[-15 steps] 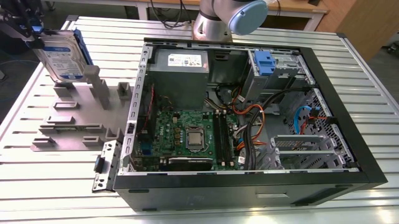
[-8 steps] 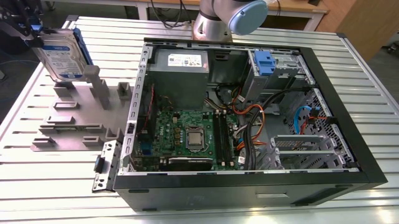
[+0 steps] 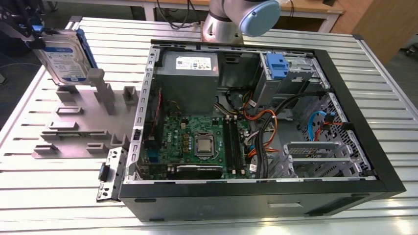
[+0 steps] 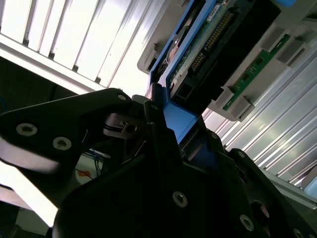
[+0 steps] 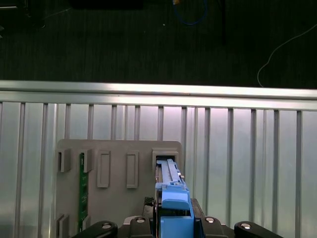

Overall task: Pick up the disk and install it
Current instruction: 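Pick up the disk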

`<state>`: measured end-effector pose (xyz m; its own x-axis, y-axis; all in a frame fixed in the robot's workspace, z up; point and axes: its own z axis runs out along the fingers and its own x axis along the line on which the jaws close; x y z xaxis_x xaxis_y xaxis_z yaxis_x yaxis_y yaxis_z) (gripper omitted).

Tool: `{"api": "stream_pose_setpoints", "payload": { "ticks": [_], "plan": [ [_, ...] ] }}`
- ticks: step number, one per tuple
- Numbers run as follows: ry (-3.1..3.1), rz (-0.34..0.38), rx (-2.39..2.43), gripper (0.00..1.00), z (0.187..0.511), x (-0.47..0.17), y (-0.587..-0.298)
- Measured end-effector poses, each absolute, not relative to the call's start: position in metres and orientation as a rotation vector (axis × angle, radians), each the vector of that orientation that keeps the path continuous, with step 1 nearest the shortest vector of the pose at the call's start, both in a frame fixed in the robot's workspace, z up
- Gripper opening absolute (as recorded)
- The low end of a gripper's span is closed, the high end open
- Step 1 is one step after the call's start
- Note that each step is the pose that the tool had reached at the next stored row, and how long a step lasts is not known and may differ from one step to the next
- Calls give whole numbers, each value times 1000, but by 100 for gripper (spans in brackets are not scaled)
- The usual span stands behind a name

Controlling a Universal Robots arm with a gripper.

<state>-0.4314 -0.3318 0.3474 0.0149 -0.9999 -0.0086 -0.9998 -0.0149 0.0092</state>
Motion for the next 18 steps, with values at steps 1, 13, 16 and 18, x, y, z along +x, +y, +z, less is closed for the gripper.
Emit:
{"api": "stream_pose_setpoints", "payload": {
  "ticks": [1, 13, 16, 18],
  "plan": [
    [-2204, -20, 2237, 36, 348, -431, -332],
    [-2204, -20, 2238, 36, 352, -431, -332],
    [-2204, -20, 2238, 36, 352, -431, -332],
    [-2204, -20, 2238, 36, 352, -431, -332]
  ]
}}
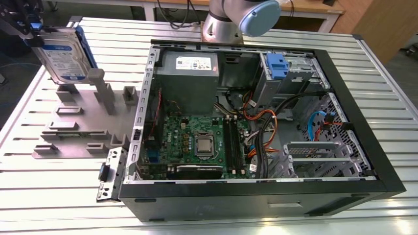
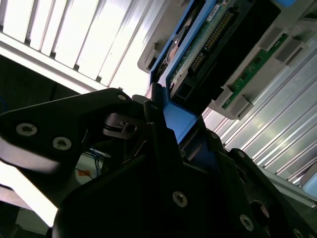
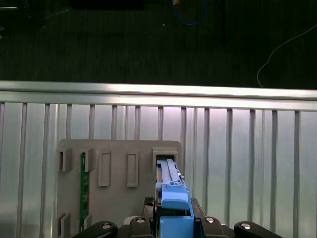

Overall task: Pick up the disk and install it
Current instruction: 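Pick up the disk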

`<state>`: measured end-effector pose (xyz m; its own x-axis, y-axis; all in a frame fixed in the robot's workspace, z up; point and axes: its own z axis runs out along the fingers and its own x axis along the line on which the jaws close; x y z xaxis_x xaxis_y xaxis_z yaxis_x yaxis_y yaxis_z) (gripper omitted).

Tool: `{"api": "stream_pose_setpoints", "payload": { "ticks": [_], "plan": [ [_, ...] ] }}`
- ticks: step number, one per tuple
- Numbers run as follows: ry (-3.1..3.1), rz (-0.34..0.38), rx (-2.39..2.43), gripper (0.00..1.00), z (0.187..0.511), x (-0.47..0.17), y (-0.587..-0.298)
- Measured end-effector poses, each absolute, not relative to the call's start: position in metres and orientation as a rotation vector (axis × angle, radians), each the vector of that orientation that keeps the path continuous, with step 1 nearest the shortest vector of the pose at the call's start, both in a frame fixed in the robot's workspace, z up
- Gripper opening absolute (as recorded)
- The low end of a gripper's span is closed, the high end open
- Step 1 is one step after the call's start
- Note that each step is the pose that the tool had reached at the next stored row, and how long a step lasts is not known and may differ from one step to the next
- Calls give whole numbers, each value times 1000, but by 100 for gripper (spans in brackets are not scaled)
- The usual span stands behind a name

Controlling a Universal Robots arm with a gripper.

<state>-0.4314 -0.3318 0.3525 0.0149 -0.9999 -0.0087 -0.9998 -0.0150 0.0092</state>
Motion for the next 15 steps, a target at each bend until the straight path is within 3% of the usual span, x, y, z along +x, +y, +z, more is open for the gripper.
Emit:
{"api": "stream_pose_setpoints", "payload": {
  "ticks": [15],
  "plan": [
    [-2204, -20, 2238, 36, 356, -431, -332]
  ]
}}
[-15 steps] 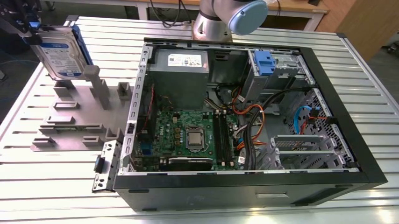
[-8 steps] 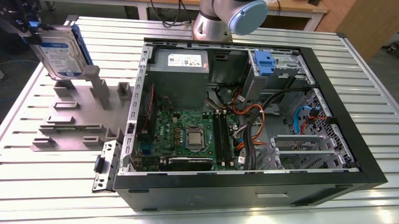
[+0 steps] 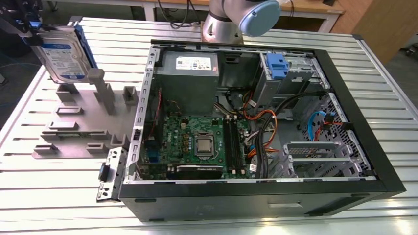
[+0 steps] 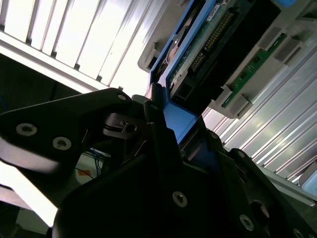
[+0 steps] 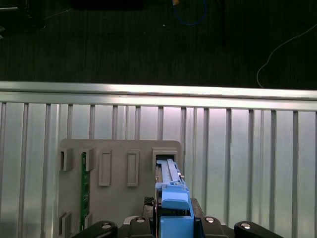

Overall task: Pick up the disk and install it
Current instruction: 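Pick up the disk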

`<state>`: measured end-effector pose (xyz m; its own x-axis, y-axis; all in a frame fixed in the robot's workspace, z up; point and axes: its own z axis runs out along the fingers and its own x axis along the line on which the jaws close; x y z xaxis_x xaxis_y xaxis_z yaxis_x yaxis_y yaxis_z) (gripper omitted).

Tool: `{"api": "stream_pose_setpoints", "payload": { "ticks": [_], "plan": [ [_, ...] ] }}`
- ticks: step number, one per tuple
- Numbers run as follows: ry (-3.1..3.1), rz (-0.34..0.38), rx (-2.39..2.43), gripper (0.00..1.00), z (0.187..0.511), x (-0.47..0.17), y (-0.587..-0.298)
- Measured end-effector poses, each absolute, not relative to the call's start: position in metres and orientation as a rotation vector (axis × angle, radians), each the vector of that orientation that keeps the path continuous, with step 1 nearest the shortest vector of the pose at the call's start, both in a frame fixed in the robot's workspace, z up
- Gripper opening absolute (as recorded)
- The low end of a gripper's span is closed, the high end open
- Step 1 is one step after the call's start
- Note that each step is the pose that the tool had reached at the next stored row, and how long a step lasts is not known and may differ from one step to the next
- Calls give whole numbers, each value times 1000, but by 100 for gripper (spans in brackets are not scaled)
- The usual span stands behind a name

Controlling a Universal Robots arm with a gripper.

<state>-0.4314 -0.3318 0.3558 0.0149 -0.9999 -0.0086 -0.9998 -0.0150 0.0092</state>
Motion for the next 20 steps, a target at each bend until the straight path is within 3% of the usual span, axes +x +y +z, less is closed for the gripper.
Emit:
{"api": "stream_pose_setpoints", "payload": {
  "ticks": [20],
  "plan": [
    [-2207, -20, 2235, 36, 359, -431, -332]
  ]
}}
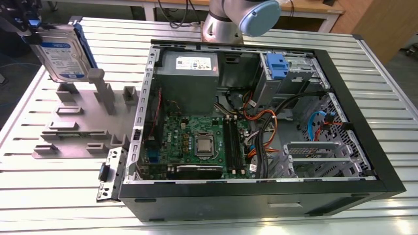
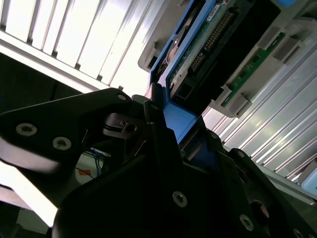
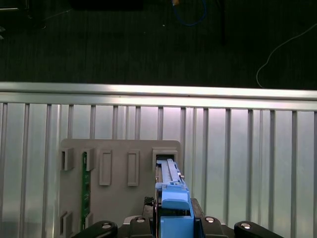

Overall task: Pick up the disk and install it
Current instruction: 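Pick up the disk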

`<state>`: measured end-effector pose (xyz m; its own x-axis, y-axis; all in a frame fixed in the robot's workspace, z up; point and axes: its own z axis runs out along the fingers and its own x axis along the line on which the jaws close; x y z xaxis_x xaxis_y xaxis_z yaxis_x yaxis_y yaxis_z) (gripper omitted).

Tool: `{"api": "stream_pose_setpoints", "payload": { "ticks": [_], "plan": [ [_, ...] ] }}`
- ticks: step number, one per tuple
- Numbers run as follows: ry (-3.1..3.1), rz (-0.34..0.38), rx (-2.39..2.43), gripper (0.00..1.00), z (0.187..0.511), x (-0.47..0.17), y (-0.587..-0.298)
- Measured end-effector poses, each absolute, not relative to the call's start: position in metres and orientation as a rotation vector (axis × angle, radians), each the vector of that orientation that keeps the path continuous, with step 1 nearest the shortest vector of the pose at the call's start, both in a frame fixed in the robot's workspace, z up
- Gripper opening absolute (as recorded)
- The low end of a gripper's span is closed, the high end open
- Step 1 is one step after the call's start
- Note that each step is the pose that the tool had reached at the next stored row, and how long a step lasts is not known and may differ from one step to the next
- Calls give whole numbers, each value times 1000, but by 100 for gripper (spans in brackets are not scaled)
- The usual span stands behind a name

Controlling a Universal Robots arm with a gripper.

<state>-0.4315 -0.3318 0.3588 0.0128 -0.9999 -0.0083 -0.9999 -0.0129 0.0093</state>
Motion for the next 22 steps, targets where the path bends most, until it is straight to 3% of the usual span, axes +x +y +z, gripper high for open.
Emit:
{"api": "stream_pose_setpoints", "payload": {
  "ticks": [22],
  "plan": [
    [-2206, -19, 2235, 36, 369, -431, -332]
  ]
}}
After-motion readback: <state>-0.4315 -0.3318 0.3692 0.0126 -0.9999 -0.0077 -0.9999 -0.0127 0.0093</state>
